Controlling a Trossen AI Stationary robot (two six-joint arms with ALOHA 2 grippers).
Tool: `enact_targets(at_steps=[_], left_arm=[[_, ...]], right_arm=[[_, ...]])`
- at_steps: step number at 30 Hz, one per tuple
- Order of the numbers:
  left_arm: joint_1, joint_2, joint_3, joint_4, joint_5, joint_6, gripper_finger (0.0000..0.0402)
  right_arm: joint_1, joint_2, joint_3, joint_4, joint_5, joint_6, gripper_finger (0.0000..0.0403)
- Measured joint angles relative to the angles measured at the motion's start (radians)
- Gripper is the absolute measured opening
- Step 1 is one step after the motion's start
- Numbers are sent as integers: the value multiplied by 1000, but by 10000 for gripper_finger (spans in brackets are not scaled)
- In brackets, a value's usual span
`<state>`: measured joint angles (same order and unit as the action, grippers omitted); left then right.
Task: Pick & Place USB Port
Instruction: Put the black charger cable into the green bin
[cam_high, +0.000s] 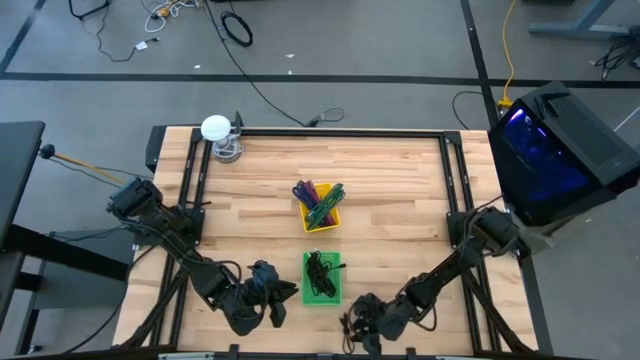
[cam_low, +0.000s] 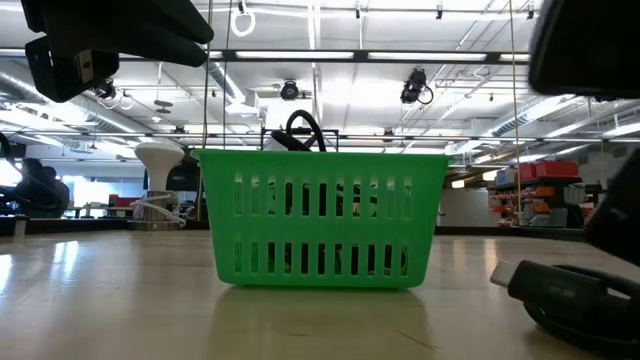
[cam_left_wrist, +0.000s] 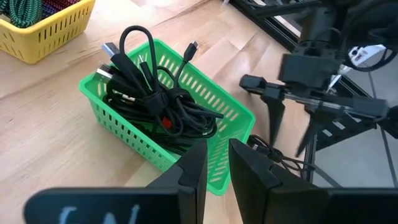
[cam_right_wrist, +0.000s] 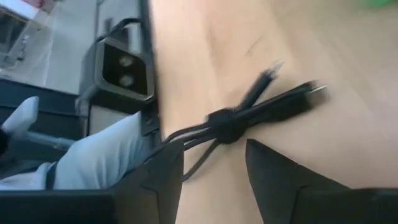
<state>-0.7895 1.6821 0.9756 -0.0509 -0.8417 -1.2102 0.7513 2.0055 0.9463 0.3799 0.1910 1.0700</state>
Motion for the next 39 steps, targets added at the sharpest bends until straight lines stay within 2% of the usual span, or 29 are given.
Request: enact_targets(at_steps=[13,22,26,31,34,39], left_arm=[[0,0,0,-1,0,0,69],[0,0,0,-1,0,1,69],[0,0,0,-1,0,1,69],[0,0,0,-1,0,1,69],[0,0,0,-2,0,1,69],[0,0,0,-2,0,10,69]], right_arm=[[-92,-2,0,-18,-27,21,176],[-114,-1,2,-109,-25,74,171],[-110,15,2,-115,-25,36,136],[-105,39,16,-109,-64,20,22],[-103,36,33,-117,-82,10,12],[-86,0,102,-175,-155,-104,4]])
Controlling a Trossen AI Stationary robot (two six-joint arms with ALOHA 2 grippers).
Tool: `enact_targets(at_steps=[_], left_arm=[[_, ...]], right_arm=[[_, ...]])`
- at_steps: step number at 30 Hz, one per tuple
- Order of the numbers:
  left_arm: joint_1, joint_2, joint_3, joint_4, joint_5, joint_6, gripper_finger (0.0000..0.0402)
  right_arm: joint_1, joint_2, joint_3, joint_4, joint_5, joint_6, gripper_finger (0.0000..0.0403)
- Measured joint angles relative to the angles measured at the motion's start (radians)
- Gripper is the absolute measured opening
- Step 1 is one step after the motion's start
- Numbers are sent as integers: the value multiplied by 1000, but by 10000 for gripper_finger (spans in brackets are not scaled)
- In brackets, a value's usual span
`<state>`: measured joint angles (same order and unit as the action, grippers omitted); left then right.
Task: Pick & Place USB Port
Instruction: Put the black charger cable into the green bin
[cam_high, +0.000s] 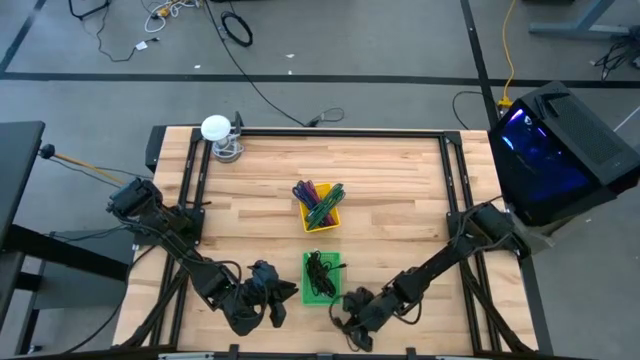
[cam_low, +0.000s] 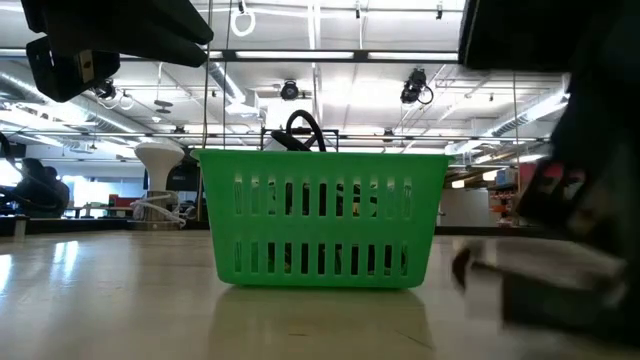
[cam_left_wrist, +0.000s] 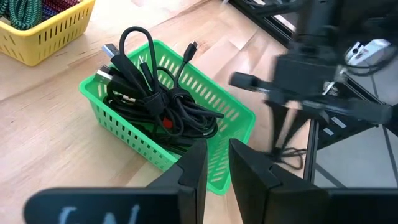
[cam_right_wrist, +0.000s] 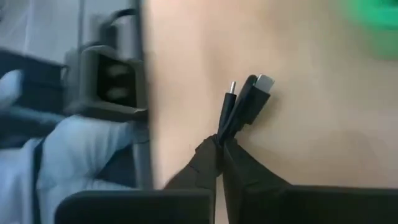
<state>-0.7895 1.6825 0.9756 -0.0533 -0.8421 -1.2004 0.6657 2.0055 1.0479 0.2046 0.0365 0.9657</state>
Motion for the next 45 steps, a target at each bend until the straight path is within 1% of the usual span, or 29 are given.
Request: enact_targets(at_steps=[4,9,12,15,18,19,22,28,34,35,38,39,43,45], left_arm=[[0,0,0,0,0,0,69],[0,0,0,2,0,1,69],[0,0,0,3,0,0,69],[0,0,0,4,0,-4,69],[-1,0,0,4,0,-8,69],[-1,0,0,4,0,-9,69],[-1,0,0,5,0,-11,69],[-1,0,0,4,-3,-11,69],[-1,0,0,4,-3,-10,69],[-1,0,0,4,-3,-10,69],[-1,0,0,4,-3,0,69],[-1,0,0,3,-3,0,69],[-1,4,0,6,-3,0,69],[-1,10,0,3,-3,0,69]], right_arm=[[25,-39,86,-66,21,-70,2],[37,-59,174,-171,79,-150,1],[23,-75,215,-232,156,-187,0],[-9,-76,229,-318,220,-209,0],[-38,-77,233,-311,302,-249,0],[-49,-78,233,-311,312,-258,0],[-82,-77,233,-314,295,-284,0],[-125,-77,233,-326,307,-333,0],[-156,-87,234,-386,365,-369,0],[-164,-88,234,-389,363,-368,0],[-188,-102,234,-371,263,-370,0],[-191,-110,234,-354,250,-377,0],[-195,-158,234,-372,257,-396,0],[-194,-189,234,-388,296,-408,0]])
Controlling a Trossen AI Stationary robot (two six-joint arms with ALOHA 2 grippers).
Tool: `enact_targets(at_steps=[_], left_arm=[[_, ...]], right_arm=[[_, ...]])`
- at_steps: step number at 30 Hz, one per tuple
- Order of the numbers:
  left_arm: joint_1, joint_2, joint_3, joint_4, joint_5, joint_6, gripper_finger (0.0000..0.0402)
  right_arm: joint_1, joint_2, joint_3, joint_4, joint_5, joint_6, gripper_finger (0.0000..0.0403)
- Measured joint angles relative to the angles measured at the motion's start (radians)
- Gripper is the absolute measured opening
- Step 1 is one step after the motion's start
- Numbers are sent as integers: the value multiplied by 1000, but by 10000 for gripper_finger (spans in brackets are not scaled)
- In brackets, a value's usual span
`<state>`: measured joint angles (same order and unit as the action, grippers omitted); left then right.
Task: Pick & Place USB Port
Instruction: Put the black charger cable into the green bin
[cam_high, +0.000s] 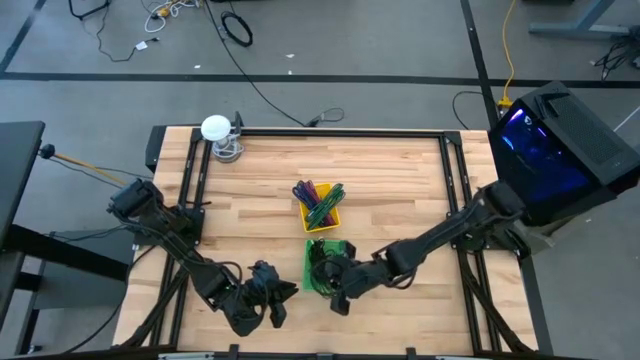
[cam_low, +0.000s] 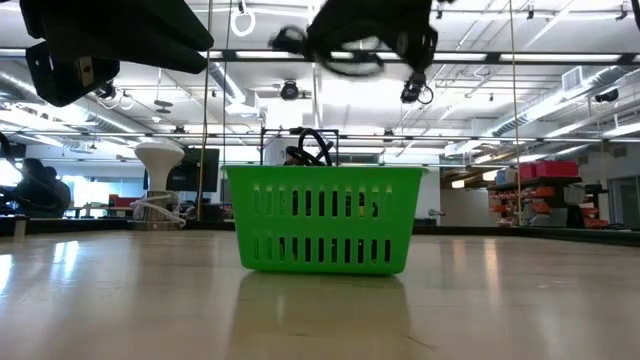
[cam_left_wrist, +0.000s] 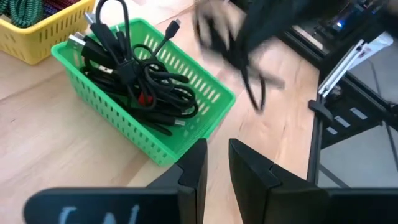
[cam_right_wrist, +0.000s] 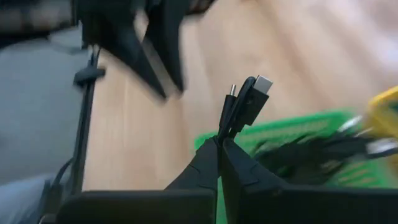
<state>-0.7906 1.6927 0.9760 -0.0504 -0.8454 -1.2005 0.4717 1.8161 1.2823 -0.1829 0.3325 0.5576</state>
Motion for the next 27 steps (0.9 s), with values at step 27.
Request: enact_targets(at_steps=[27], left_arm=[[0,10,0,3,7,0,69]], right_arm=[[83,-11,-153,144,254,-35,0]])
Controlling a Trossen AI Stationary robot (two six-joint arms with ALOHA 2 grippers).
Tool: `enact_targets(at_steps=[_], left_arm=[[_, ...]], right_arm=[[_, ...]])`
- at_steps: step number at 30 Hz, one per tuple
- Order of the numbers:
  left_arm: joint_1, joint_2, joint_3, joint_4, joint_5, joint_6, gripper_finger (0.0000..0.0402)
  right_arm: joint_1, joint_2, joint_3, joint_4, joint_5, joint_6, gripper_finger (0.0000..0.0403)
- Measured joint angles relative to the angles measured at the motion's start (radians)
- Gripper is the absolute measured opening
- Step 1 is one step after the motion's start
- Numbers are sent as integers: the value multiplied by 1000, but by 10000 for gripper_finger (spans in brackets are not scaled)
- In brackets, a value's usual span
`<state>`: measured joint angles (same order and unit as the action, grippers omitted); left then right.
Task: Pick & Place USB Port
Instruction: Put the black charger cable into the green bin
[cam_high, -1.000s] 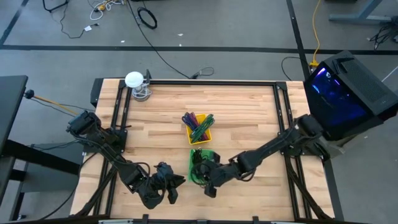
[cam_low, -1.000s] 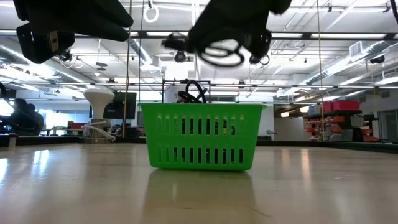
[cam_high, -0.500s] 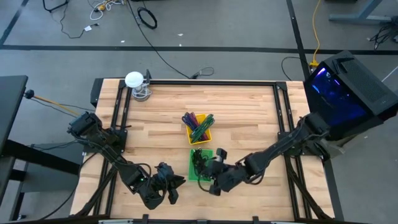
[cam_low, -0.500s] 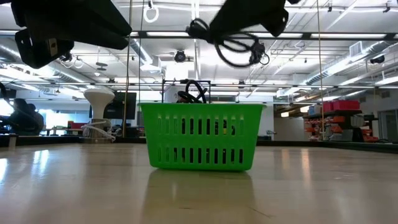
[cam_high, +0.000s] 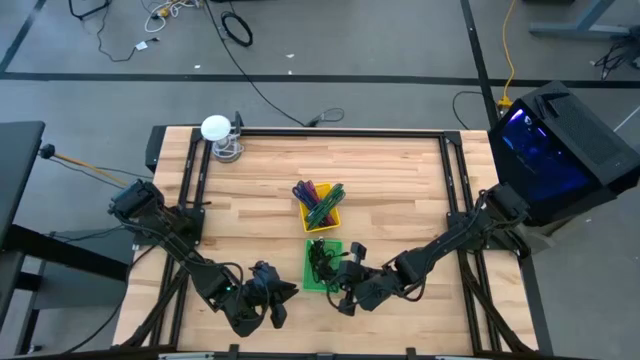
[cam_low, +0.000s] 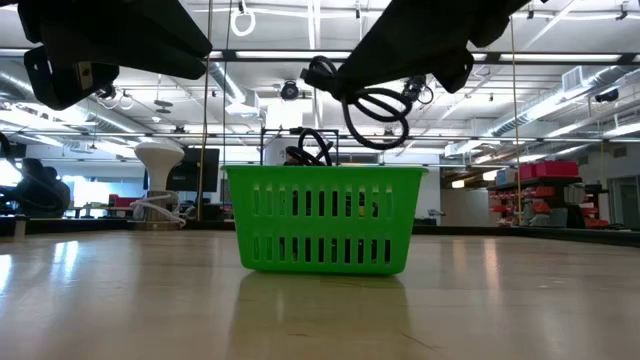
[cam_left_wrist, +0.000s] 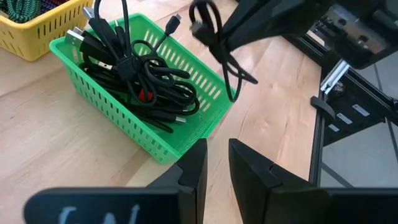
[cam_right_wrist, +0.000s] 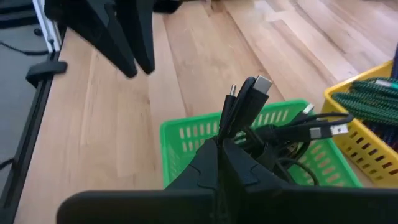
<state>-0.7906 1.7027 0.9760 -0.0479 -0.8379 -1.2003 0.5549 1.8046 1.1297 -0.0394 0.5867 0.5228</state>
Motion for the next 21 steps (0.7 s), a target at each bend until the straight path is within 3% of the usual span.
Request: enact_targets(at_steps=[8,13,21], left_arm=[[0,0,0,0,0,0,69],[0,0,0,0,0,0,69],[0,0,0,0,0,-1,69]], right_arm=[[-1,4,0,-7,2,-28,15],[-2,4,0,-26,1,-8,59],[-5,5,0,-31,94,-12,132]])
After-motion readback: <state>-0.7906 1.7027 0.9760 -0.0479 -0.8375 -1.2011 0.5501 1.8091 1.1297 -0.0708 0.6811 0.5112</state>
